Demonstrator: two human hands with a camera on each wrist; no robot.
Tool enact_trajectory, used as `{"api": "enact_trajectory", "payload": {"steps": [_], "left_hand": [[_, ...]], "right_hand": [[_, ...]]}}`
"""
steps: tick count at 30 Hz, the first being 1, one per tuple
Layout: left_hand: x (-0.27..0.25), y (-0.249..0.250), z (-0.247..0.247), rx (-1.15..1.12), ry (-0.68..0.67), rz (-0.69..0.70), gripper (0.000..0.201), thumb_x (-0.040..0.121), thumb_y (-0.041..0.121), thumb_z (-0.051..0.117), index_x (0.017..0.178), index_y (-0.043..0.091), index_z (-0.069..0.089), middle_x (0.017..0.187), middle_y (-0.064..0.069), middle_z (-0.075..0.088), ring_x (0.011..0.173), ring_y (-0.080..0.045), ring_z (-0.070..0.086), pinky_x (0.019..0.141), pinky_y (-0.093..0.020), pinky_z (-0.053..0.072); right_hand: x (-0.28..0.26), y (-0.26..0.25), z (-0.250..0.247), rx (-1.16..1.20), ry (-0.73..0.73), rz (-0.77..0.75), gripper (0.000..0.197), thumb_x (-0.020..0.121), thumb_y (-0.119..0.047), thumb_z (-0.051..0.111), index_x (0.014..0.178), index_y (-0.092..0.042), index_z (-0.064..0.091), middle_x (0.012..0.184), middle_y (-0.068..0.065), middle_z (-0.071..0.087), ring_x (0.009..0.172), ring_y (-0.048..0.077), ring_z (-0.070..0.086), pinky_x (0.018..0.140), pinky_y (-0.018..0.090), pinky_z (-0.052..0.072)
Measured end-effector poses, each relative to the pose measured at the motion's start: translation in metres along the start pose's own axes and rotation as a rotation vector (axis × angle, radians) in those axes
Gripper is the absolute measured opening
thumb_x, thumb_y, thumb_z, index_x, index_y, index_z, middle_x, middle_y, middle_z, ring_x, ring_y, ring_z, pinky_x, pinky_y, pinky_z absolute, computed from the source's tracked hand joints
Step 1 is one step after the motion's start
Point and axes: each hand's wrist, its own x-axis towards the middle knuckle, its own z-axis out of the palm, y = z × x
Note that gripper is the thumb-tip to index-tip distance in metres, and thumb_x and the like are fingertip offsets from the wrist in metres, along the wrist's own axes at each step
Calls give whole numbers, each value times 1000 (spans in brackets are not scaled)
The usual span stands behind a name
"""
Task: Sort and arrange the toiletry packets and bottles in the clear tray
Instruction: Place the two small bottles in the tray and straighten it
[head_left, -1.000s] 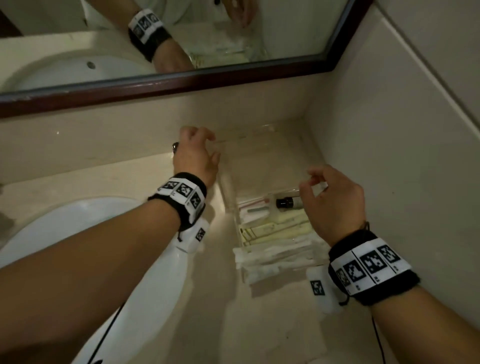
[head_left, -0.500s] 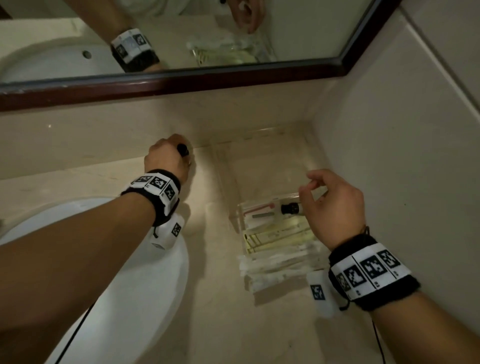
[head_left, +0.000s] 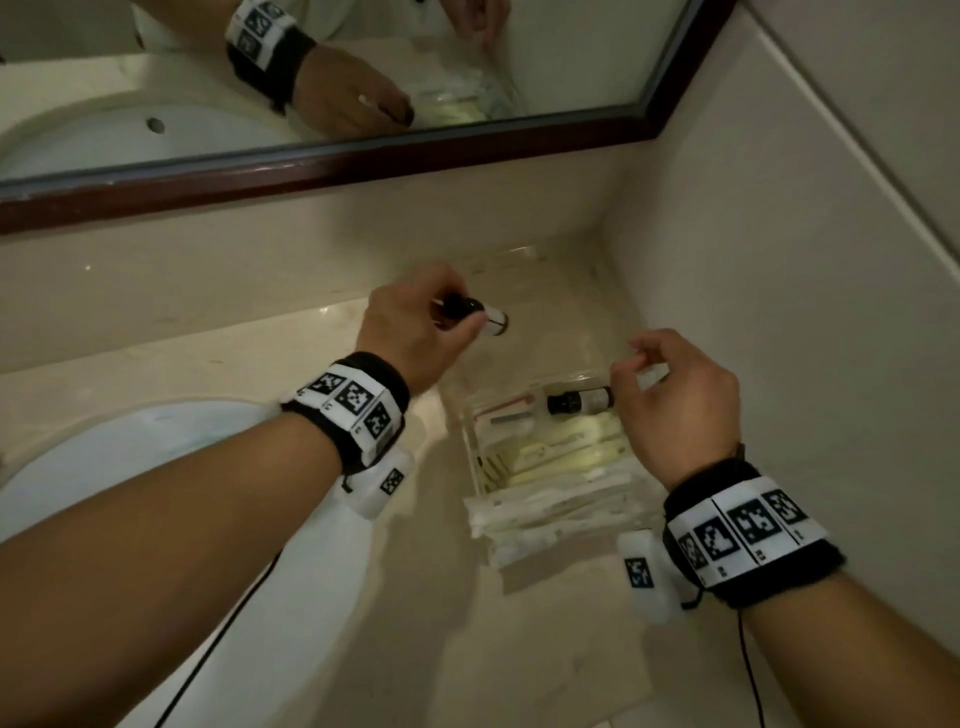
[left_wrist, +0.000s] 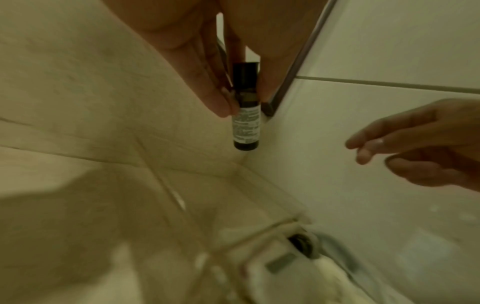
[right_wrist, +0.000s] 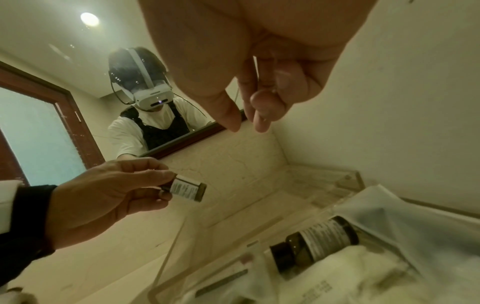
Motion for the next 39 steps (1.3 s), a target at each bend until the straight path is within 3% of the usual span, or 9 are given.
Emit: {"api": "enact_trajectory", "payload": {"steps": [3,7,12,15,20,23,27,32,39], "left_hand": [[-14,19,28,-24,-139,72,21,79,29,80,88,21,62,87,2,70,76,-13,69,67,-35,61],[-32,37,66,78,-351,113,21,79,29,77,84,21,59,87,1,67,78,-18,66,70,-43,58],[-48,55,101,289,-514,132,22,84,29,69,80,18,51,89,-2,62,82,-28,59,67,-34,46],[-55,58,113,346,-550,114,18,87,29,69,87,20,54,89,1,57,83,-25,56,66,-28,35],[-60,61,122,394,-548,68,31,89,37,66,88,6,65,79,7,52,77,-23,53,62,-23,37],[-60,57,121,427,-542,37,24,85,41,69,90,18,64,94,0,62,86,-23,59,76,-33,51],[-66,46,108,434,-478,24,21,79,45,74,85,29,61,93,4,63,84,-20,61,76,-35,54],[-79,27,80,535,-641,50,26,77,53,74,80,30,61,78,11,63,76,-17,60,73,-29,54],[-106,21,70,662,-788,74,29,77,52,73,91,30,62,88,9,66,79,-15,58,71,-26,50]], "right_hand": [[-7,12,-11,-12,18,21,22,86,-26,59,104,-16,67,76,-6,65,59,18,59,65,32,54],[-18,26,-22,-3,51,50,22,85,-25,61,105,-16,67,87,-4,69,63,19,62,68,29,53],[-33,40,-29,-9,79,82,19,84,-20,66,103,-16,67,87,-5,69,66,15,61,70,28,52],[-41,48,-33,15,72,100,18,83,-20,67,101,-18,67,87,-6,68,76,15,64,73,29,53],[-50,59,-37,32,56,118,19,84,-24,65,102,-19,65,87,-8,66,76,12,62,71,27,52],[-52,63,-38,16,-3,140,20,84,-28,63,103,-21,64,88,-8,66,78,14,62,73,28,51],[-50,61,-33,30,-80,147,21,85,-26,61,105,-19,63,91,-6,67,83,15,62,74,28,49],[-49,53,-19,72,-114,133,17,87,-24,58,101,-17,64,92,-2,68,82,19,62,75,32,52],[-57,54,-1,73,-226,139,24,87,-26,63,109,-18,63,91,-4,67,84,19,62,74,28,47]]}}
